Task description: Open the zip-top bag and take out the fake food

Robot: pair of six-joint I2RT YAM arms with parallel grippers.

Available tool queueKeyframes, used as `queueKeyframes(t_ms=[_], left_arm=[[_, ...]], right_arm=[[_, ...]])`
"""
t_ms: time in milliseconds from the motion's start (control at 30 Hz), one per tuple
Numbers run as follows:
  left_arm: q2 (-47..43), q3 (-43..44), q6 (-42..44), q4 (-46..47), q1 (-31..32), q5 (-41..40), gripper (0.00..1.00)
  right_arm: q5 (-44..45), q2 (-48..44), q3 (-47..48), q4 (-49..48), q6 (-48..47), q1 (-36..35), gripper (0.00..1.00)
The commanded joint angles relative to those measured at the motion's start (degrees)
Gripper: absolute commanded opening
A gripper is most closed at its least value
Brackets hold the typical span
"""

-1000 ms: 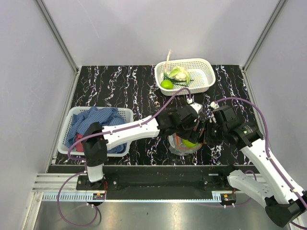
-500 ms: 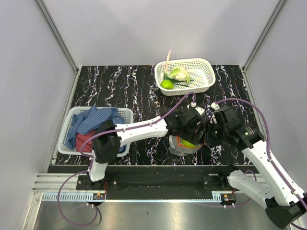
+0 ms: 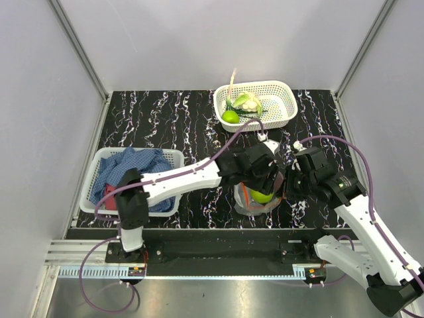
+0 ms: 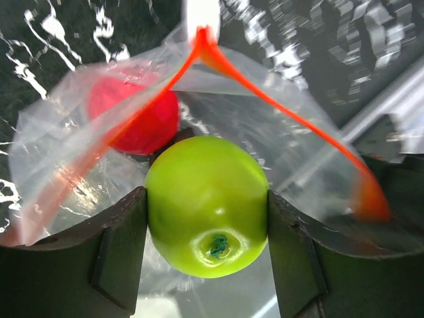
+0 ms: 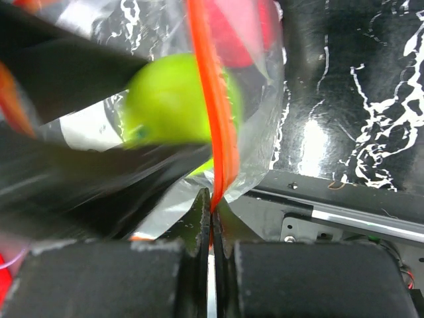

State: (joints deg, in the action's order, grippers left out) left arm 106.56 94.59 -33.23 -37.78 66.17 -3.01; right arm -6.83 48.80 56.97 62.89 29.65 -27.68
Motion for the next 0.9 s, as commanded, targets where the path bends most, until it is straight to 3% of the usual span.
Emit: queueKeyframes(t_ms=[0, 33, 100, 233, 500, 700, 867], left_arm=[[-9.2, 2.3, -3.3, 1.4, -0.1, 0.4, 0.15], [-10.0, 2.0, -3.6, 1.5, 0.0, 0.4, 0.14], [-12.6, 1.4, -4.5, 1.5, 0.0, 0.2, 0.0], [-17.7, -0.9, -4.6, 5.9, -0.2, 2.6, 0.0], [-22.1, -6.1, -10.0, 27.3, -6.6, 18.6, 0.0], [-18.8, -4.5, -11.6, 32.4, -13.7, 16.5, 0.0], [-12.3, -2.7, -13.6, 42.1, -19.1, 12.2, 0.0]], right_arm=[[4.2, -0.8, 1.3, -0.3, 1.2, 0.3, 0.0], [4.5, -0.8, 1.4, -0.3, 1.3, 0.3, 0.0], [5.3, -1.1, 1.4, -0.1, 1.5, 0.3, 0.0], [6.1, -1.9, 1.0, 0.0, 2.0, 0.3, 0.0], [6.1, -2.9, 1.7, 0.0, 2.1, 0.3, 0.0], [4.6, -3.8, 1.3, 0.0, 2.9, 0.3, 0.0], [4.5, -5.7, 1.8, 0.6, 2.6, 0.3, 0.0]])
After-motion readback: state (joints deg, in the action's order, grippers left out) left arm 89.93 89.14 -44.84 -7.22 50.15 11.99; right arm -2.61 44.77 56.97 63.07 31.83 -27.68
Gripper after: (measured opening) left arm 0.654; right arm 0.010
